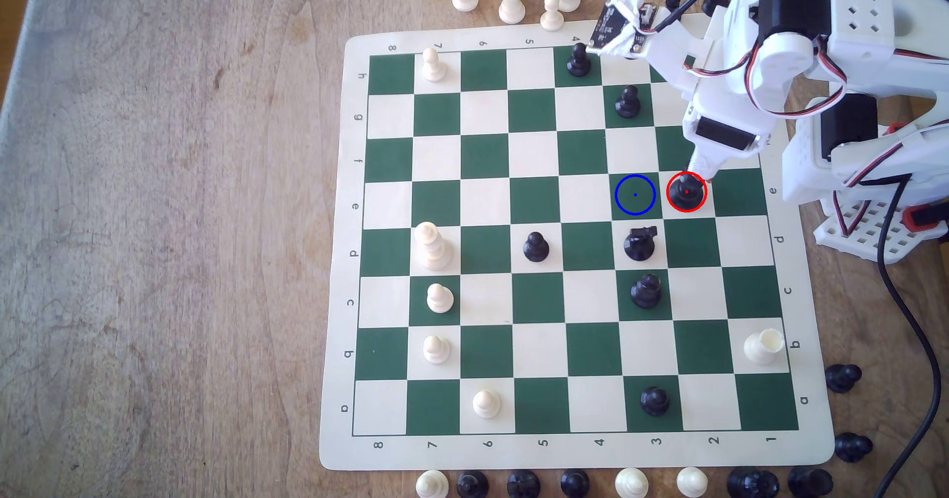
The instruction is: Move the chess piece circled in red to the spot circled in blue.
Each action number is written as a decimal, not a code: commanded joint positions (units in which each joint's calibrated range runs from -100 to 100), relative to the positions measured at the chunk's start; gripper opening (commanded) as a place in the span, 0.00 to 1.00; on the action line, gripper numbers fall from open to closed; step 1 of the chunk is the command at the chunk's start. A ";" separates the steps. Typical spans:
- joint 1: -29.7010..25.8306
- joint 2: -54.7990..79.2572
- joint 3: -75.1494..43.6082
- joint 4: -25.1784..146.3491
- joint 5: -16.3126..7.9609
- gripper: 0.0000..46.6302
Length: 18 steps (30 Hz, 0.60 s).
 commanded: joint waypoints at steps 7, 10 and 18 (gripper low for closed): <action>-2.05 -0.69 4.92 -6.06 -0.10 0.31; -2.20 -0.43 5.46 -6.96 -0.20 0.31; -3.38 0.75 6.28 -8.60 0.00 0.29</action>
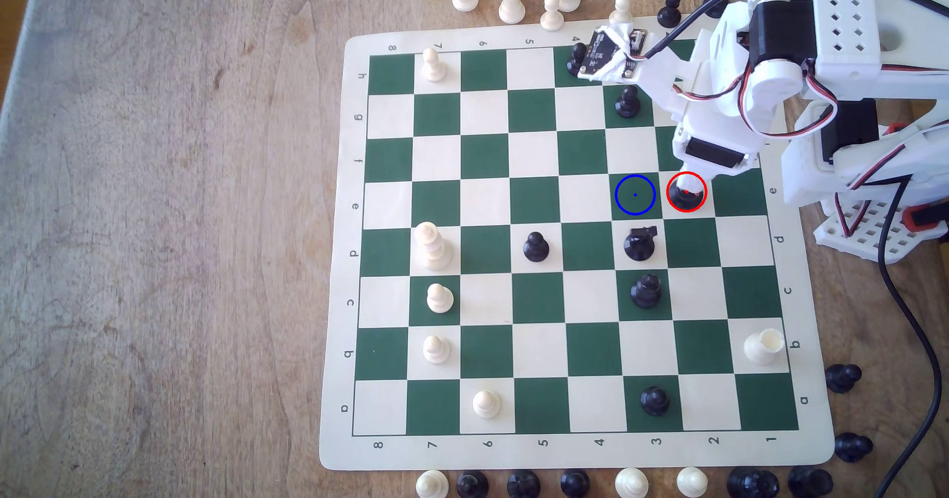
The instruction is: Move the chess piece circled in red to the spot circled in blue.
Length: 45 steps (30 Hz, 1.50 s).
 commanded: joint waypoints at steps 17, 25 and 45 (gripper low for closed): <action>-2.68 3.47 0.50 -2.76 -0.15 0.27; -2.68 3.64 0.50 -2.43 0.10 0.23; -2.29 2.79 -6.67 4.20 1.17 0.05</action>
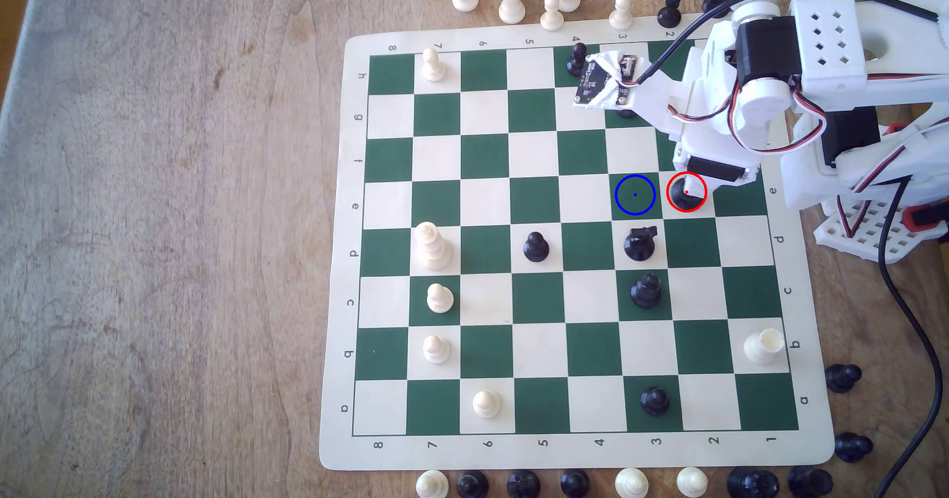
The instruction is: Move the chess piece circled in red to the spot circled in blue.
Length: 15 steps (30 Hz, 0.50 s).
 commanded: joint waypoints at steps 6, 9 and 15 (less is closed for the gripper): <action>0.22 0.88 -22.17 12.67 0.59 0.05; -0.01 2.24 -26.61 14.23 0.54 0.05; -0.09 9.20 -31.14 11.19 0.29 0.05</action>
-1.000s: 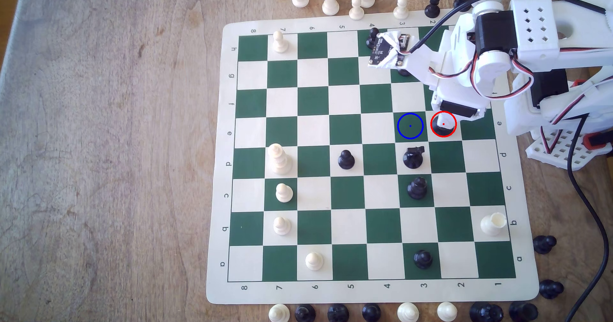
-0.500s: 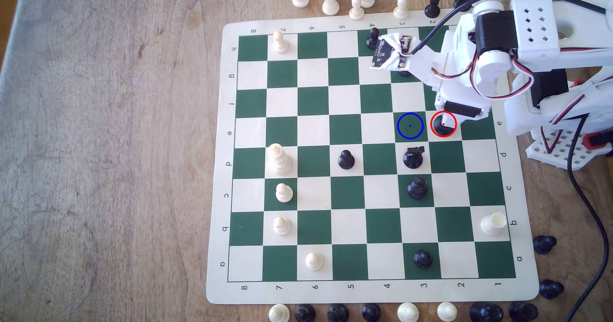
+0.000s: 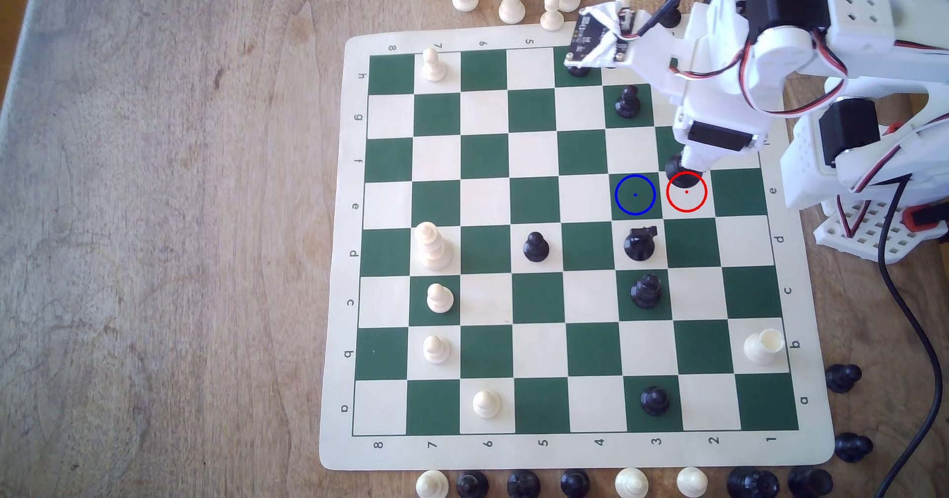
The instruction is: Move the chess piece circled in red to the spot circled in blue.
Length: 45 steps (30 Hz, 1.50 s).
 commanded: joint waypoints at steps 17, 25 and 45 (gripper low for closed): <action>0.30 12.00 0.15 -15.31 -0.34 0.05; 0.07 13.27 3.69 -18.09 -0.34 0.05; -0.56 14.29 8.31 -20.88 -0.24 0.05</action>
